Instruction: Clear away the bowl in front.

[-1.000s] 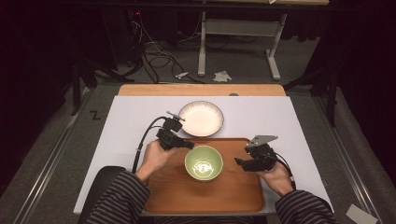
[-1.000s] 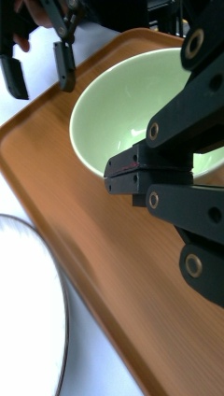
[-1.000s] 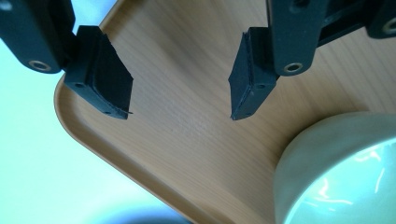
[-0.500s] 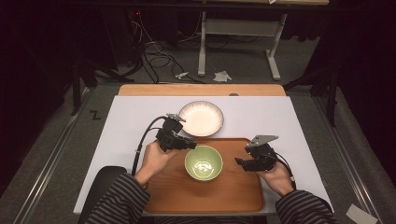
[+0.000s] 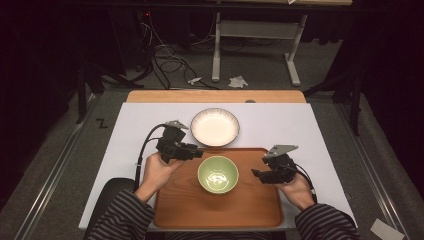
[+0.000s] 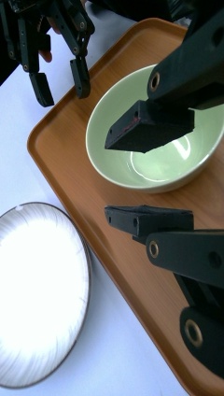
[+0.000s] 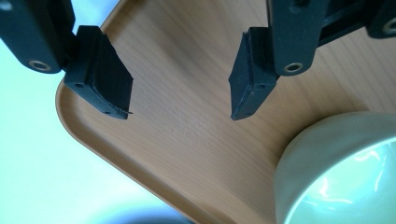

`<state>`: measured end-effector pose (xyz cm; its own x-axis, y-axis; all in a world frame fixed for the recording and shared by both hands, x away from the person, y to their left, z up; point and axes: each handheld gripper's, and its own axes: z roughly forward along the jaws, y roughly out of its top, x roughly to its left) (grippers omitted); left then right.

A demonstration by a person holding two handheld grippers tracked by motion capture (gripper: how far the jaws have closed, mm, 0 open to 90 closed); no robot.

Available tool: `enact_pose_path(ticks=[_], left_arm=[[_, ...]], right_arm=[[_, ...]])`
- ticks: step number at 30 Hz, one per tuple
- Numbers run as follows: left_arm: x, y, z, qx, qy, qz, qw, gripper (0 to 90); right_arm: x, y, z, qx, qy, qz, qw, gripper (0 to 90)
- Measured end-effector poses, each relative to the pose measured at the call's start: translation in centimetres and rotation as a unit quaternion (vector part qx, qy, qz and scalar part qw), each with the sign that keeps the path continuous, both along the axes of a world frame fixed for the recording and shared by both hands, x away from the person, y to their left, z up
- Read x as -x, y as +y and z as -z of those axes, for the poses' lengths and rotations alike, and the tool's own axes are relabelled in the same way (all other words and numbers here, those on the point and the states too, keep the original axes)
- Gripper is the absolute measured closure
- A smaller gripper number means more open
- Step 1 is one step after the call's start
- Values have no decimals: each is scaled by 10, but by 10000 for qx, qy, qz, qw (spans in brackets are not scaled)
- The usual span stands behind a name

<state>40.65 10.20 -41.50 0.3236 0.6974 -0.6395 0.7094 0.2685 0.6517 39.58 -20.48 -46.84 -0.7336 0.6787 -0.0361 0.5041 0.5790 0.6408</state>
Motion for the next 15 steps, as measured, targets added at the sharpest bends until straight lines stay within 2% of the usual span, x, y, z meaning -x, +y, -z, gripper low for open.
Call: enact_pose_path(ticks=[8, 15], left_arm=[[2, 15, 3, 57, 28, -228, 9997, 600], [1, 20, 9, -4, 84, -305, 9995, 599]], right_arm=[[0, 0, 0, 20, -14, -9, 10000, 406], [0, 0, 0, 10, -16, -8, 10000, 406]])
